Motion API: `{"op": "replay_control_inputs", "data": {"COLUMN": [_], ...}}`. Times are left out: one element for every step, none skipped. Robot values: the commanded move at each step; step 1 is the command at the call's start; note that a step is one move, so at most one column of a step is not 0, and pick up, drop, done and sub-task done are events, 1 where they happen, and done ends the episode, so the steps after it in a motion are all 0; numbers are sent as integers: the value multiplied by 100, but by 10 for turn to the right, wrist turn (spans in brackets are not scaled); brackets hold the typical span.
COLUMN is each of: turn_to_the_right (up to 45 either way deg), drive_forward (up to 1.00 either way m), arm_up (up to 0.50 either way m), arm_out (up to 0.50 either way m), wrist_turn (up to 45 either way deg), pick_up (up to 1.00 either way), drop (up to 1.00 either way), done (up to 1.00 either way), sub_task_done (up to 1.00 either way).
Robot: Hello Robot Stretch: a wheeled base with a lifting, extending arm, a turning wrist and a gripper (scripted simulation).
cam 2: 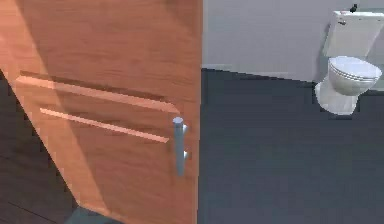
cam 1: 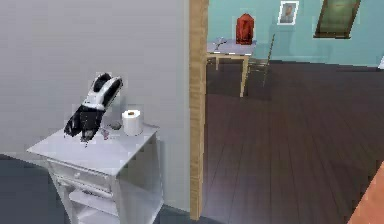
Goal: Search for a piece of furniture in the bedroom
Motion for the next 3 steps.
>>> {"op": "replay_control_inputs", "data": {"turn_to_the_right": [210, 0, 0], "drive_forward": [0, 100, 100], "arm_up": [0, 0, 0], "arm_out": [0, 0, 0], "wrist_turn": [0, 0, 0], "pick_up": [0, 0, 0], "drop": [0, 0, 0], "done": [0, 0, 0], "sub_task_done": [0, 0, 0]}}
